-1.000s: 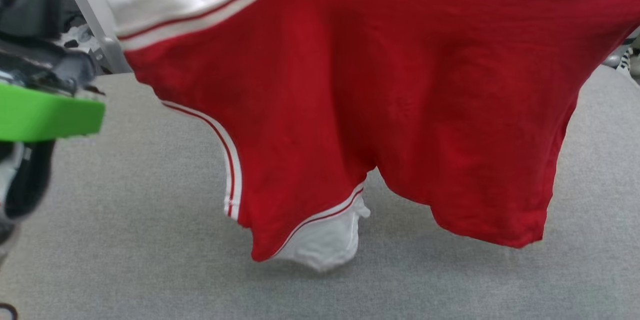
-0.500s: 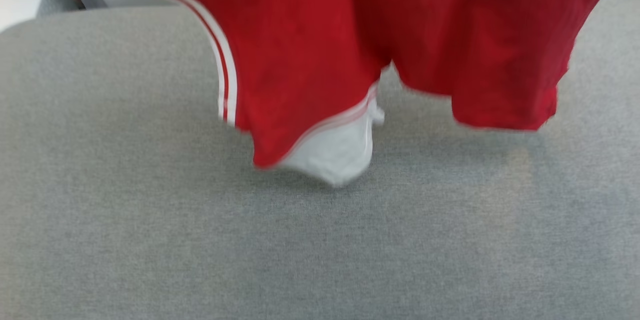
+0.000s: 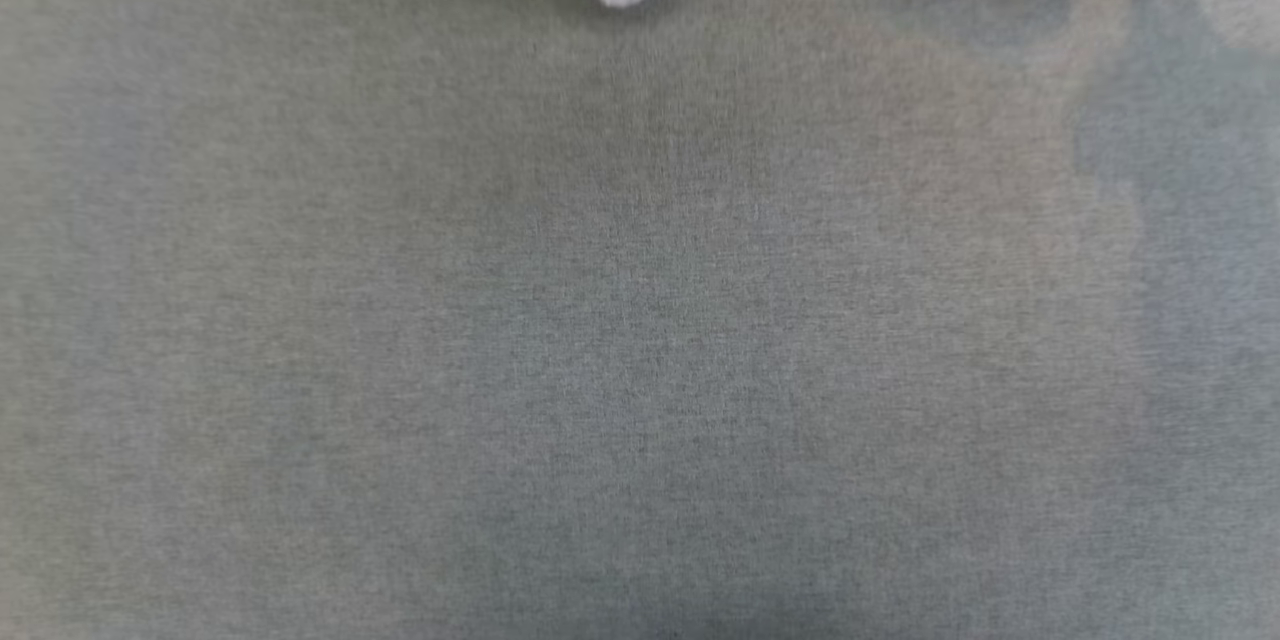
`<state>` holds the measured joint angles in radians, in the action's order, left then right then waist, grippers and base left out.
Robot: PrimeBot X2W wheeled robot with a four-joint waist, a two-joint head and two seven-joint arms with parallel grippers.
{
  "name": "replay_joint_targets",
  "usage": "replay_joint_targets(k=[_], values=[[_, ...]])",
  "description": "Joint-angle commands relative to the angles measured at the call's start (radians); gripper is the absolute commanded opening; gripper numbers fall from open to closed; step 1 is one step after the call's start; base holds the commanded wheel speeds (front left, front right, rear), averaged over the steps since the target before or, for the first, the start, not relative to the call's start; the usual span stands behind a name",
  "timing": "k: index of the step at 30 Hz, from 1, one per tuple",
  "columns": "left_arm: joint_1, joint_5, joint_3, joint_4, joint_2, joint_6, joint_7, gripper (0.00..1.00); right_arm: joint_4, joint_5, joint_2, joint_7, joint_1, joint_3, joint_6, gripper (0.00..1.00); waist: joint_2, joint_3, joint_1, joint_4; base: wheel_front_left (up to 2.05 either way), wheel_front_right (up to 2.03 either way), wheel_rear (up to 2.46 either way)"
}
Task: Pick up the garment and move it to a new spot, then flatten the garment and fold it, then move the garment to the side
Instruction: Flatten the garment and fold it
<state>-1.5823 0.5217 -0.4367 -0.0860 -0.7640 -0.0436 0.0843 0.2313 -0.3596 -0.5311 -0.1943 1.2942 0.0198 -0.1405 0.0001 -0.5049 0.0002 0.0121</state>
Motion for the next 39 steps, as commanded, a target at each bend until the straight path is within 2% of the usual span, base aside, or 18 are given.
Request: replay_joint_targets(k=[1,6,7,11,15,19,23,30,39], values=[[-0.056,-0.040,0.004,-0.057,-0.016,-0.001,-0.008,0.00,0.051,0.026,-0.004,0.015,0.038,-0.002,0.010,0.00,-0.0001,-0.115,-0.0002,0.009,0.00,0.00,0.00],[-0.221,-0.059,0.004,-0.270,0.057,-0.009,-0.062,0.00,0.218,0.094,0.044,0.106,0.200,0.024,0.010,0.00,-0.0001,-0.171,-0.0002,0.016,0.00,0.00,0.00],[-0.285,-0.071,0.004,-0.347,0.080,-0.012,-0.095,0.00,0.279,0.123,0.064,0.148,0.256,0.026,0.010,0.00,-0.0001,-0.189,-0.0002,0.019,0.00,0.00,0.00],[-0.406,-0.106,0.004,-0.491,0.113,-0.011,-0.189,0.00,0.388,0.181,0.113,0.247,0.360,0.005,0.010,0.00,-0.0001,-0.219,-0.0002,0.026,0.00,0.00,0.00],[-0.492,-0.130,-0.001,-0.613,0.149,-0.016,-0.294,0.00,0.478,0.251,0.149,0.341,0.440,-0.022,0.010,0.00,-0.0001,-0.246,-0.0002,0.022,0.00,0.00,0.00],[-0.512,-0.149,-0.013,-0.676,0.179,-0.031,-0.337,0.00,0.553,0.301,0.181,0.397,0.479,-0.029,0.010,0.00,-0.0001,-0.263,-0.0002,0.010,0.00,0.00,0.00],[-0.448,-0.140,-0.002,-0.666,0.212,-0.047,-0.345,0.00,0.603,0.321,0.188,0.428,0.476,-0.015,0.010,0.00,-0.0001,-0.278,-0.0002,-0.008,0.00,0.00,0.00],[-0.168,-0.117,0.062,-0.529,0.287,-0.061,-0.346,0.00,0.633,0.302,0.177,0.453,0.363,0.036,0.010,0.00,-0.0001,-0.284,-0.0002,-0.035,0.00,0.00,0.00],[0.258,-0.114,0.122,-0.362,0.390,-0.075,-0.346,0.00,0.519,0.201,0.158,0.456,0.072,0.125,0.010,0.00,-0.0001,-0.186,-0.0002,-0.058,0.00,0.00,0.00]])
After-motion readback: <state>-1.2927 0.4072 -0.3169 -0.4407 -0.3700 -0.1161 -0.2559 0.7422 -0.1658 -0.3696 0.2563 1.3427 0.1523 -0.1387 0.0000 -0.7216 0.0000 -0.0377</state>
